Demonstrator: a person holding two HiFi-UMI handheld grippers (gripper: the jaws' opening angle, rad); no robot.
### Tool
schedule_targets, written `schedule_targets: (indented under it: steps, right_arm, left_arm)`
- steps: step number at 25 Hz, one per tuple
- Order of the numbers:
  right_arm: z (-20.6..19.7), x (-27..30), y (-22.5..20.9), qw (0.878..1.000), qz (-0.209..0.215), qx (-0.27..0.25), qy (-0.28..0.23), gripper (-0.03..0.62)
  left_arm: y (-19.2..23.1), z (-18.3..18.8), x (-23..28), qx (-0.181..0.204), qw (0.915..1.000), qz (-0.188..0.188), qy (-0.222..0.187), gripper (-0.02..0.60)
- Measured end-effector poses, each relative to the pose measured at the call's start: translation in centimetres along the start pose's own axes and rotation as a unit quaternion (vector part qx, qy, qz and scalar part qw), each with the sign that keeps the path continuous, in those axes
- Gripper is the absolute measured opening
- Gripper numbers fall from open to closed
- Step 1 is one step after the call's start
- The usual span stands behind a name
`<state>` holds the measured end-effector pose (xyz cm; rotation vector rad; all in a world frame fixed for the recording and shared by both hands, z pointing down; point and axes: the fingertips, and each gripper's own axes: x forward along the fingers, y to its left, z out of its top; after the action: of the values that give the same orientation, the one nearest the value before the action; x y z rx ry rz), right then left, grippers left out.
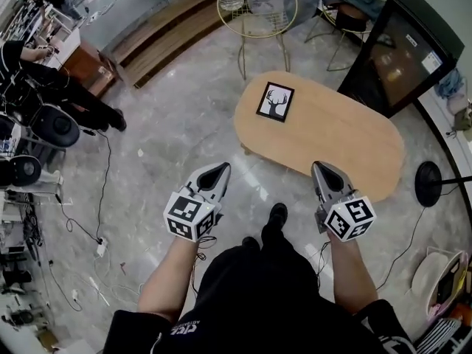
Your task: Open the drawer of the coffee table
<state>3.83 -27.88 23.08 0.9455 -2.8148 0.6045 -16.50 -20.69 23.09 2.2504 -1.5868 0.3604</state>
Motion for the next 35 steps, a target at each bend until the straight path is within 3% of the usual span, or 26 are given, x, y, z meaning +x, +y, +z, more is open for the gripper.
schedule_targets:
  steps: [4,7,17,25,35]
  right_arm:
    - [-0.8,1.4,-3.1,1.000,-0.006,0.016,0.002,0.005]
    - [-1.7,1.3,-3.9,1.000,-0.017,0.022,0.011,0.005]
    - [-7.1,0.6,-3.4,0.995,-0.083,0.018,0.045,0.005]
    - [-16.6,1.4,-2.2,0.993,-0.091,0.027,0.065,0.005]
    - [-29.0,4.3,-8.0,0.991,-0.111,0.023,0.070,0.006]
  left_arm:
    - [0.2,-0.4,4.1,0.009,0.9997,-0.014,0.016,0.000]
    - [0.4,-1.6,5.9,-0.005,0.9994,-0.023,0.027,0.000]
    - [1.8,-7.7,6.8,-0.025,0.9966,-0.064,0.046,0.000]
    - [4.8,-15.1,7.6,-0.027,0.9958,-0.071,0.050,0.000]
    - [7.7,-25.6,15.9,-0.002,0.9963,-0.080,0.031,0.000]
